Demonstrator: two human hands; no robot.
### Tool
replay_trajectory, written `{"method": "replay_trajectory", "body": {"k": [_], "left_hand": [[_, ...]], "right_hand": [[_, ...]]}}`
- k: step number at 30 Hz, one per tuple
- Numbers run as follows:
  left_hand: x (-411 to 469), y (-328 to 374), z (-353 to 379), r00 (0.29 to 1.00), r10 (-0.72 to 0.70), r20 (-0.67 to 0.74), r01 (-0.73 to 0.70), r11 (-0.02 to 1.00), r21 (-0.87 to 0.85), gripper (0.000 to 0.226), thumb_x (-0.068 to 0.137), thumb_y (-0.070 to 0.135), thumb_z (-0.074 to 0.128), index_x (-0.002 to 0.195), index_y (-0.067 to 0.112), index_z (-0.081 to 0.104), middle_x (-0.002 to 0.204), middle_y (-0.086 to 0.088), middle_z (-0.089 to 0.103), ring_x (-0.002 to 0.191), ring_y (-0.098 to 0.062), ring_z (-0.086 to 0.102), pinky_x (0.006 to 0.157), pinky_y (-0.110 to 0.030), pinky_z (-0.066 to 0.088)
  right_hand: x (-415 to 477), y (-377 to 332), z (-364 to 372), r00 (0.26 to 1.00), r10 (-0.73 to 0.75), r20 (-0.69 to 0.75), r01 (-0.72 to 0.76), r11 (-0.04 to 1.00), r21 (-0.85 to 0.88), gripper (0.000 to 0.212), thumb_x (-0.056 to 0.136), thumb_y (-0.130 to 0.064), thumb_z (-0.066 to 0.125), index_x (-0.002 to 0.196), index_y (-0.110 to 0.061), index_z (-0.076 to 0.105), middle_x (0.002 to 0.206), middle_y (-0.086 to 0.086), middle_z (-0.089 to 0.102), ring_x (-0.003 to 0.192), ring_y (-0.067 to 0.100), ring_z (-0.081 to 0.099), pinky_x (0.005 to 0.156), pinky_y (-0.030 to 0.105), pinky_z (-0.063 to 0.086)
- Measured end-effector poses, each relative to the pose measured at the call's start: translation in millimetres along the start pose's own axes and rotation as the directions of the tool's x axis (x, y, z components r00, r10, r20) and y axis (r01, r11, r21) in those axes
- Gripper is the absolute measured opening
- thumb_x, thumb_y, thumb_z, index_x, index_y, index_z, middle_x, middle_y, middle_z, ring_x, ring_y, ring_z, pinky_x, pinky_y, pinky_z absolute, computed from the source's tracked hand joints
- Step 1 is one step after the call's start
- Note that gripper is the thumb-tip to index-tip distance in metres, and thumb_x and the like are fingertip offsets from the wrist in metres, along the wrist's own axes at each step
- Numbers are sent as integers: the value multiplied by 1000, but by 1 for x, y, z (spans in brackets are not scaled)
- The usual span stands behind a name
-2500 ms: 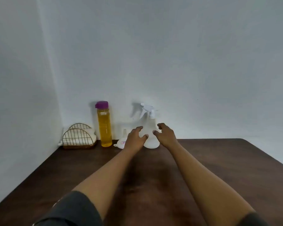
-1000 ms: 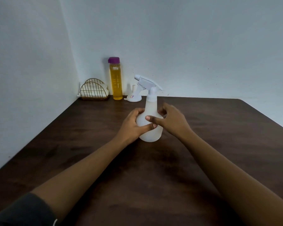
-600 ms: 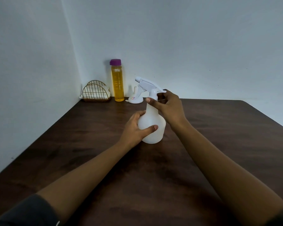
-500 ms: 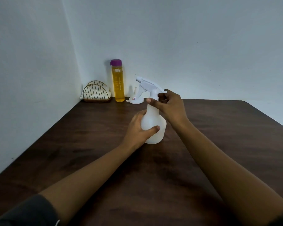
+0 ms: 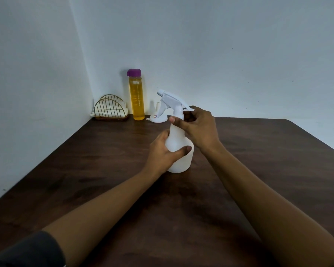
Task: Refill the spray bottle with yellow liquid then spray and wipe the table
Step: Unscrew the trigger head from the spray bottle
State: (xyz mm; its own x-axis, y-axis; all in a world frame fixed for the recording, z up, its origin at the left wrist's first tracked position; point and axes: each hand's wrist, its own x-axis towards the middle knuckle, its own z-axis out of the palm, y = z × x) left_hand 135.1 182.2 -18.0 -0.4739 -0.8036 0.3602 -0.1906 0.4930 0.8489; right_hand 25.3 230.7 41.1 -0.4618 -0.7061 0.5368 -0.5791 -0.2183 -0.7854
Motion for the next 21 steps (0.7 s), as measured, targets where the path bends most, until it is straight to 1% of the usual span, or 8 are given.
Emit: {"method": "replay_trajectory", "body": {"k": [4, 7, 9, 11, 13, 15, 18, 21], "left_hand": [[0, -2, 0, 1000, -5, 15, 6, 1000, -20, 63, 72, 43, 75, 126, 19, 51, 118, 1, 60, 107, -15, 56, 87, -36, 51], [-1, -4, 0, 1000, 10, 18, -9, 999, -37, 60, 72, 43, 76, 122, 23, 51, 114, 4, 59, 104, -13, 56, 82, -30, 52], [-3, -5, 0, 1000, 21, 15, -21, 999, -45, 60, 71, 43, 77, 122, 22, 52, 114, 4, 59, 104, -12, 56, 81, -30, 52], [-4, -6, -1, 1000, 19, 13, -19, 999, -42, 64, 69, 44, 78, 123, 22, 51, 116, 3, 59, 104, -13, 56, 84, -33, 52], [-3, -9, -3, 999, 0, 35, 1, 1000, -28, 69, 67, 46, 79, 125, 23, 49, 118, 3, 57, 106, -13, 55, 85, -34, 52], [-3, -10, -5, 998, -22, 66, 23, 999, -22, 74, 65, 47, 80, 128, 24, 47, 121, 4, 55, 107, -13, 54, 84, -32, 51], [-2, -11, -7, 995, -51, 90, 54, 998, -37, 78, 62, 50, 80, 128, 27, 44, 120, 7, 55, 105, -11, 54, 78, -24, 47], [-2, -12, -8, 991, -78, 110, 85, 995, -61, 80, 61, 52, 80, 128, 29, 43, 119, 9, 55, 105, -10, 54, 77, -24, 46]], "right_hand": [[4, 5, -6, 993, 46, 105, -59, 991, 122, 24, 70, -38, 78, 80, -18, 69, 76, -5, 70, 72, 9, 67, 70, 27, 55], [7, 14, -14, 936, 63, 345, -198, 907, 373, 12, 81, -25, 71, 84, -14, 69, 83, 0, 69, 81, 13, 65, 80, 32, 53], [8, 19, -16, 886, 39, 463, -287, 830, 479, 18, 85, -23, 63, 99, -13, 69, 96, -1, 71, 91, 13, 66, 85, 31, 53], [9, 19, -18, 857, 25, 514, -315, 816, 485, 29, 85, -26, 61, 109, -11, 66, 103, -2, 71, 97, 15, 65, 90, 32, 53], [10, 17, -22, 855, 34, 517, -298, 849, 436, 34, 82, -29, 64, 111, -11, 63, 103, -2, 70, 97, 15, 65, 91, 34, 52], [11, 12, -28, 879, 50, 474, -253, 892, 375, 35, 79, -29, 69, 111, -18, 61, 104, -5, 69, 99, 12, 65, 86, 29, 54], [11, 2, -30, 940, 77, 331, -160, 960, 232, 44, 74, -34, 76, 111, -19, 56, 103, -5, 64, 92, 9, 64, 75, 23, 52], [5, -4, -15, 980, 98, 172, -118, 987, 108, 45, 66, -38, 82, 94, -17, 53, 86, -7, 60, 77, 7, 60, 64, 20, 50]]}}
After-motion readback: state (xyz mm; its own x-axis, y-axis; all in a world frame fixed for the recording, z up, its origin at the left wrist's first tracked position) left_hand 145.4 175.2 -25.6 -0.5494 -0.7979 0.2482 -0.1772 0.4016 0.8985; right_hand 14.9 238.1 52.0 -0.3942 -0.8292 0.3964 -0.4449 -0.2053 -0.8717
